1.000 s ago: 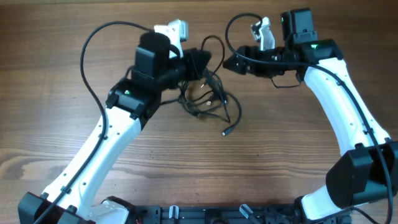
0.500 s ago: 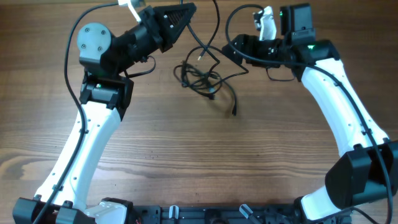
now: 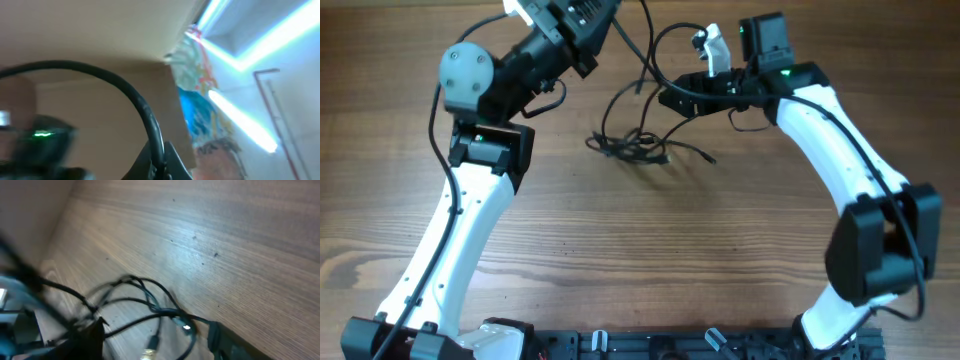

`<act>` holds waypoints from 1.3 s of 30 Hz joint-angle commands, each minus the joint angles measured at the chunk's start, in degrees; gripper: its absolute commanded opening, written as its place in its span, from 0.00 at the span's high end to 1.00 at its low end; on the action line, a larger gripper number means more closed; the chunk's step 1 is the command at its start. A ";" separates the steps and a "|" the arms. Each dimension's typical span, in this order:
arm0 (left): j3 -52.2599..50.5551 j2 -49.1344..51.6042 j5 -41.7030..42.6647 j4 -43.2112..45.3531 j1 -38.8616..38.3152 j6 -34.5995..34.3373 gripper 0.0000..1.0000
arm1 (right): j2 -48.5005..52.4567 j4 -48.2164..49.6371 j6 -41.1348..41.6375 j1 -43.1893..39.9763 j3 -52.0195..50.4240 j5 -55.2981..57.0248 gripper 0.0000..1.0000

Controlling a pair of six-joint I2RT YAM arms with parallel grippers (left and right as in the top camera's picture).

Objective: Untangle cables
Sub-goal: 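Pull the left gripper up and away, stretching a cable out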

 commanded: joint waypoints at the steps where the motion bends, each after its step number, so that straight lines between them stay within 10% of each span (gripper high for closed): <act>1: 0.87 -0.39 -6.12 9.64 0.24 -6.47 0.96 | 3.89 0.79 7.98 0.35 -0.50 0.46 0.48; 7: 0.87 -0.92 -8.52 10.58 5.31 -2.32 0.96 | 4.96 -5.29 18.43 -2.19 -0.50 14.97 0.96; 12: 0.85 -1.03 -10.49 -21.97 12.41 20.11 0.96 | 4.96 -12.76 14.12 -9.62 -0.50 17.05 0.96; 18: 0.85 -0.92 -36.48 -54.03 13.66 43.93 0.96 | 4.96 -20.41 12.31 -16.61 -0.48 24.79 0.96; 25: 1.79 -1.81 -40.26 -46.01 13.66 55.17 0.96 | 4.96 -21.99 13.22 -17.31 -0.48 28.11 0.96; 39: 36.76 -7.15 -31.21 -46.34 13.55 51.87 0.96 | 8.24 -20.13 14.08 -17.55 -0.50 24.37 0.96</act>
